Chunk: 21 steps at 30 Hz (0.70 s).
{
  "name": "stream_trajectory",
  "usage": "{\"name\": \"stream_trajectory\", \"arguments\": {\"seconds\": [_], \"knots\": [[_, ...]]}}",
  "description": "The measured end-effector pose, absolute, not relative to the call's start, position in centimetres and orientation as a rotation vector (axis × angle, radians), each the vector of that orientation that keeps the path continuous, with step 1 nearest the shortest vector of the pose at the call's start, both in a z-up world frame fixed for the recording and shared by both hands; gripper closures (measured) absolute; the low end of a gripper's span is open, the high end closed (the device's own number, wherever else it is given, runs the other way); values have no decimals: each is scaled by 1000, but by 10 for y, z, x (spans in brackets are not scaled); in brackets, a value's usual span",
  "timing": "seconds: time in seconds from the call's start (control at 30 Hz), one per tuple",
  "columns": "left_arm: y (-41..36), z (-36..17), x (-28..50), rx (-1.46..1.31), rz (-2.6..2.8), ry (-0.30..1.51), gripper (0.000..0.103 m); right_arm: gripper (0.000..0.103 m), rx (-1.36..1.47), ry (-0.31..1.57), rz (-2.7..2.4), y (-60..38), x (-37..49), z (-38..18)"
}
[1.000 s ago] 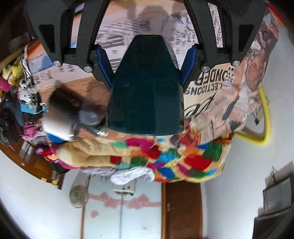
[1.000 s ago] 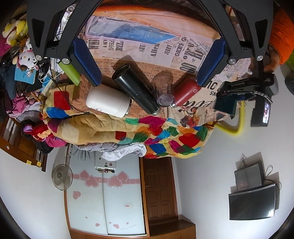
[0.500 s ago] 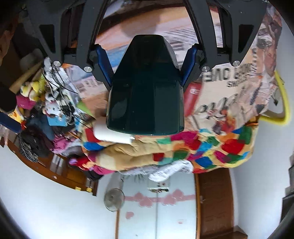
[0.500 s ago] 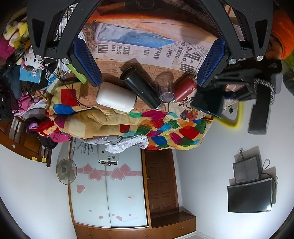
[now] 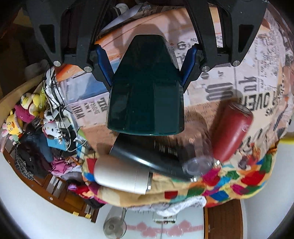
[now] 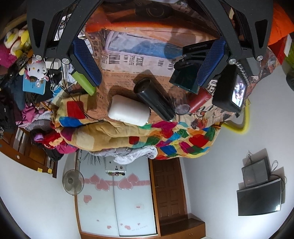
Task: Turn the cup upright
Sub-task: 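Lift the green mug with the left gripper and carry it toward the right gripper, then lower the mug and open the left gripper while the right gripper approaches it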
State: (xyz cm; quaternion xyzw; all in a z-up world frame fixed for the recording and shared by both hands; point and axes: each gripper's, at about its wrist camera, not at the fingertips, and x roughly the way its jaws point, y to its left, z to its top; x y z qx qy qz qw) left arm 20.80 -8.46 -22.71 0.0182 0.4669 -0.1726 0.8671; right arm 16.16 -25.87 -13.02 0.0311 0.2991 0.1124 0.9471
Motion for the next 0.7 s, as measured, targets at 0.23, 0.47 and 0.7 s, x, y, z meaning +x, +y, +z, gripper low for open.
{"name": "stream_trajectory", "arguments": {"seconds": [0.23, 0.47, 0.7], "knots": [[-91, -249, 220, 47, -352, 1022, 36, 0, 69, 656, 218, -263, 173, -147], [-94, -257, 226, 48, -354, 1040, 36, 0, 62, 695, 213, -260, 182, -158], [-96, -259, 229, 59, -359, 1039, 36, 0, 48, 723, 208, -255, 185, -163]]}}
